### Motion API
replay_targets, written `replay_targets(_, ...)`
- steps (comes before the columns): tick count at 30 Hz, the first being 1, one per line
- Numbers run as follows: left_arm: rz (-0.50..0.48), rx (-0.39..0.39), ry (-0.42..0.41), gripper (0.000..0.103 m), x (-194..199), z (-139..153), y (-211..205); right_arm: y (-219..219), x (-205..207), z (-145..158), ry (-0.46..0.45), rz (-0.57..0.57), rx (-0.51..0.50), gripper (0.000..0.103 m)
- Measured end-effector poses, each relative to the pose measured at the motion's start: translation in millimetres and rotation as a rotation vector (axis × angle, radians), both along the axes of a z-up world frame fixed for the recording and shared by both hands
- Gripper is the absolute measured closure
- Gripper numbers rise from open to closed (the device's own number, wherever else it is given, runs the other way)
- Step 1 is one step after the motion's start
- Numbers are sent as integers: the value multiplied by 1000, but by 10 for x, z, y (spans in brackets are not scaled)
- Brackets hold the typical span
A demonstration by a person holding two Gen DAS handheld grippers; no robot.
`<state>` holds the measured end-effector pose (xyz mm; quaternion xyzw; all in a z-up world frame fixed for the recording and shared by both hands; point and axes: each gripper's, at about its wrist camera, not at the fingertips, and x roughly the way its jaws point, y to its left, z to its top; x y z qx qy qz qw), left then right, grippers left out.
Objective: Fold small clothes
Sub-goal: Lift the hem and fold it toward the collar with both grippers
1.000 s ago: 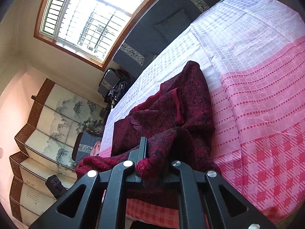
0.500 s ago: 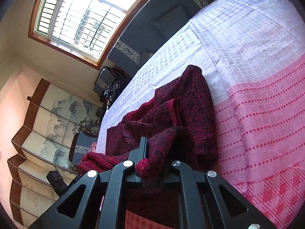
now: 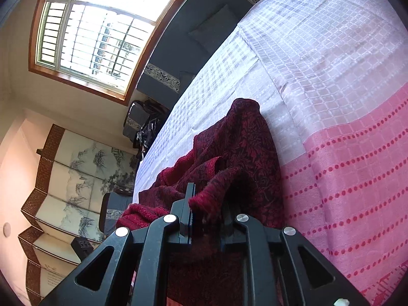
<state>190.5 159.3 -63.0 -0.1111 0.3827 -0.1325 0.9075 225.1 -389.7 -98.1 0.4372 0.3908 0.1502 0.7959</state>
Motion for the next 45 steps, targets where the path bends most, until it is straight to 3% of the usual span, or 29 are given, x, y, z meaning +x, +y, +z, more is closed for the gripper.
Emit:
replay_targets(1, 2, -9, -8, 77, 3, 23, 4, -48, -5, -4, -9, -20, 20, 78)
replay_targets(2, 4, -24, -23, 62, -1, 61, 23, -101, -21, -6, -22, -42, 42, 73)
replay_targets(3, 9, -46, -48, 37, -21, 109, 44, -152, -54, -1, -40, -65, 61, 60)
replay_targets(4, 19, -77, -89, 25, -59, 169, 82, -197, -90, 2, -56, -81, 76, 52)
replay_targets(5, 41, -110, -140, 11, -114, 232, 136, -234, -111, 9, -63, -84, 81, 50)
replay_targets(7, 77, -169, -229, 9, -216, 342, 231, -263, -175, 4, -61, -71, 78, 50)
replay_targets(10, 104, -139, -245, 6, -228, 446, 306, -245, -318, 2, -62, -37, 37, 50)
replay_targets(16, 116, 4, -178, 6, -296, 254, 540, -76, -732, -6, -80, 46, -119, 49)
replay_targets(22, 84, -46, -31, 6, -426, -240, 784, 116, -934, -54, -93, 108, -239, 49)
replay_targets(26, 78, -39, -5, 6, -416, -381, 755, 139, -810, -53, -91, 107, -228, 49)
replay_targets(31, 39, -41, -38, 6, -98, -204, 642, 141, -419, 28, -93, 114, -219, 49)
replay_targets(36, -29, 68, 7, 6, 439, -234, 397, 201, -72, 35, -75, 128, -276, 49)
replay_targets(38, -66, 61, 58, 13, 599, -328, 328, 224, 13, 28, -69, 131, -308, 56)
replay_targets(39, -75, 68, 77, 36, 648, -371, 296, 234, 51, 10, -58, 138, -317, 72)
replay_targets(40, -83, 79, 107, 73, 697, -423, 262, 239, 88, -13, -42, 144, -321, 88)
replay_targets(41, -87, 75, 138, 88, 720, -479, 249, 244, 109, -31, -34, 149, -322, 91)
replay_targets(42, -84, 53, 147, 93, 717, -500, 262, 248, 119, -32, -39, 151, -321, 91)
replay_targets(45, -46, 69, 73, 94, 607, -362, 283, 277, 113, 45, -78, 147, -327, 94)
